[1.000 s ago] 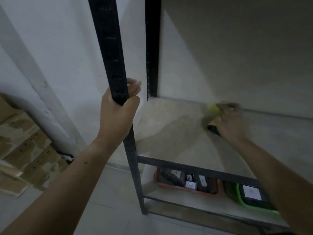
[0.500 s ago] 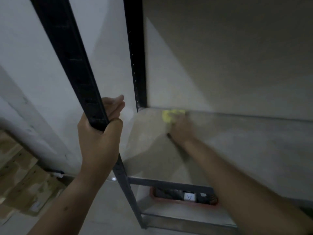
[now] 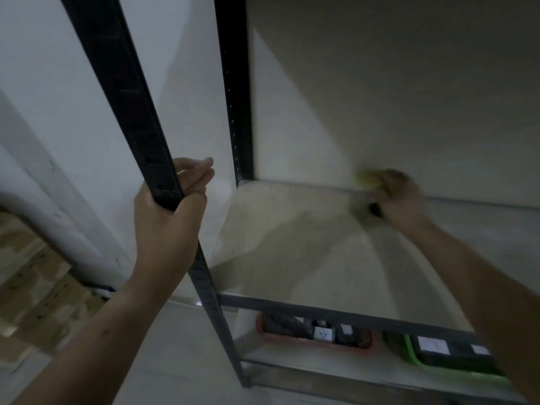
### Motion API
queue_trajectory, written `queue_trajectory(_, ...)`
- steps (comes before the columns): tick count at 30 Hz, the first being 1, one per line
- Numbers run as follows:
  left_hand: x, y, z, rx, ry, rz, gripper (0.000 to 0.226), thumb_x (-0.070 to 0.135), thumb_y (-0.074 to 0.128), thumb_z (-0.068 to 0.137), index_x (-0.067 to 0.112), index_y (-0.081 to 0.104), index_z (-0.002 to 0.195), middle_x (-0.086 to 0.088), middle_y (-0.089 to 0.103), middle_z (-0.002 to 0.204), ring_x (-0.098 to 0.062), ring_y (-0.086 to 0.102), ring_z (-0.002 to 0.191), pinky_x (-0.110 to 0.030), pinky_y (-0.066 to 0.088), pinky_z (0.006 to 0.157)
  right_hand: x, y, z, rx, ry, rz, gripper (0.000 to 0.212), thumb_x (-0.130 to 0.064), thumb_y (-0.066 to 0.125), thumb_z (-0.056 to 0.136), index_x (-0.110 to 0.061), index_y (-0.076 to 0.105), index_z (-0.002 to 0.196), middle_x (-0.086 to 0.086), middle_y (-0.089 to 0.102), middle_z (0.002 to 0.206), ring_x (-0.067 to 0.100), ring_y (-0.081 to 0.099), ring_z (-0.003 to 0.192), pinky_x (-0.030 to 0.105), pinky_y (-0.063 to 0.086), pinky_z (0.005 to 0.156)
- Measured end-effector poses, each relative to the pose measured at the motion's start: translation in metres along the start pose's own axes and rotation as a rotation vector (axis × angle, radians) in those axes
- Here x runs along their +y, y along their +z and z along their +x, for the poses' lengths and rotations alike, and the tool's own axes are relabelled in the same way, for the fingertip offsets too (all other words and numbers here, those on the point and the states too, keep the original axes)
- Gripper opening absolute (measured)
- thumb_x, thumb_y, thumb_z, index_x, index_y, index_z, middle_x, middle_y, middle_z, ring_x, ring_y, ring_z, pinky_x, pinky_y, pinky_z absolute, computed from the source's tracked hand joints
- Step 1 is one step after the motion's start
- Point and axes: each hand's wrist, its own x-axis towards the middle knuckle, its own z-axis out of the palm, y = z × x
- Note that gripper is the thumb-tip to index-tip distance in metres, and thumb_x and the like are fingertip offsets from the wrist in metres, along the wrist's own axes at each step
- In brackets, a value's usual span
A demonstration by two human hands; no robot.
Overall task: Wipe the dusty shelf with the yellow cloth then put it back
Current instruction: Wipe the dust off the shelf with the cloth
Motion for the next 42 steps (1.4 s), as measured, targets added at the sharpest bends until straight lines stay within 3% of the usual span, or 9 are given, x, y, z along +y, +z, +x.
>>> queue_trajectory(6,-0.001,0.001,0.001,0.011,0.012,-0.005,0.025,0.0,0.053,0.087,0.007,0.063,0.109,-0.006,0.078,0.114,-0.018,0.073,0.114,-0.034,0.057,0.099,0.074,0.0,-0.031,0.035,0.155,-0.232,0.043,-0.015,0.051,0.084,-0.006,0.064,0.125,0.025,0.061,0.126,0.042,0.062,0.104,0.045,0.051,0.093)
queue_trajectory(14,-0.005,0.002,0.003,0.025,0.025,0.008,0.025,-0.002,0.054,0.089,0.004,0.063,0.112,-0.008,0.078,0.113,-0.019,0.073,0.114,-0.036,0.057,0.101,-0.087,0.065,-0.113,-0.11,-0.159,-0.002,0.05,-0.01,0.056,0.085,-0.023,0.057,0.134,0.001,0.047,0.145,0.021,0.048,0.129,0.014,0.026,0.111)
queue_trajectory(19,-0.002,-0.004,0.004,-0.011,0.001,0.016,0.024,0.001,0.057,0.089,0.008,0.064,0.111,-0.008,0.077,0.116,-0.018,0.071,0.116,-0.037,0.056,0.102,-0.183,0.101,-0.169,-0.486,-0.373,0.341,0.027,-0.006,0.053,0.089,-0.009,0.063,0.115,0.014,0.058,0.124,0.022,0.06,0.101,0.031,0.051,0.088)
queue_trajectory(23,0.001,-0.005,0.003,-0.033,-0.015,0.038,0.03,0.001,0.057,0.086,0.004,0.062,0.115,-0.008,0.076,0.118,-0.018,0.071,0.116,-0.034,0.056,0.102,-0.151,0.068,-0.125,-0.326,-0.301,0.372,0.048,0.004,0.05,0.083,-0.019,0.066,0.122,0.001,0.06,0.132,0.012,0.057,0.118,0.012,0.039,0.099)
queue_trajectory(29,0.0,-0.004,0.002,-0.021,-0.003,0.058,0.028,-0.001,0.058,0.089,-0.001,0.061,0.117,-0.01,0.076,0.116,-0.018,0.072,0.115,-0.035,0.057,0.101,-0.136,0.079,-0.114,-0.305,-0.41,-0.041,0.039,-0.011,0.056,0.087,-0.021,0.067,0.122,0.004,0.051,0.14,0.024,0.044,0.127,0.03,0.034,0.11)
queue_trajectory(34,0.002,-0.005,0.002,-0.019,-0.015,0.06,0.03,0.003,0.058,0.086,0.001,0.062,0.116,-0.009,0.076,0.116,-0.017,0.072,0.114,-0.034,0.057,0.1,-0.204,0.094,-0.131,-0.349,-0.568,0.208,0.023,0.012,0.039,0.088,0.002,0.059,0.083,0.022,0.051,0.082,0.021,0.048,0.071,0.015,0.04,0.055)
queue_trajectory(37,0.005,-0.005,0.001,-0.023,-0.026,0.074,0.03,0.006,0.058,0.085,0.005,0.063,0.114,-0.008,0.076,0.116,-0.016,0.072,0.114,-0.035,0.057,0.1,-0.194,0.097,-0.107,-0.357,-0.412,0.226,0.035,0.003,0.045,0.093,-0.006,0.06,0.124,0.01,0.059,0.127,0.017,0.055,0.113,0.004,0.032,0.089)
queue_trajectory(39,0.006,-0.003,0.0,-0.021,-0.024,0.077,0.029,0.007,0.058,0.084,0.007,0.063,0.113,-0.008,0.076,0.116,-0.016,0.072,0.114,-0.036,0.057,0.1,-0.182,0.093,-0.08,-0.208,-0.342,0.149,0.039,-0.005,0.051,0.09,-0.013,0.06,0.127,0.01,0.056,0.135,0.025,0.051,0.124,0.023,0.033,0.109)
queue_trajectory(42,0.006,-0.003,0.0,-0.024,-0.019,0.089,0.029,0.009,0.058,0.085,0.007,0.063,0.113,-0.008,0.075,0.116,-0.016,0.072,0.114,-0.037,0.057,0.101,-0.168,0.102,-0.049,-0.23,-0.265,-0.186,0.041,-0.02,0.048,0.09,-0.02,0.056,0.13,0.009,0.052,0.136,0.027,0.046,0.125,0.035,0.03,0.108)
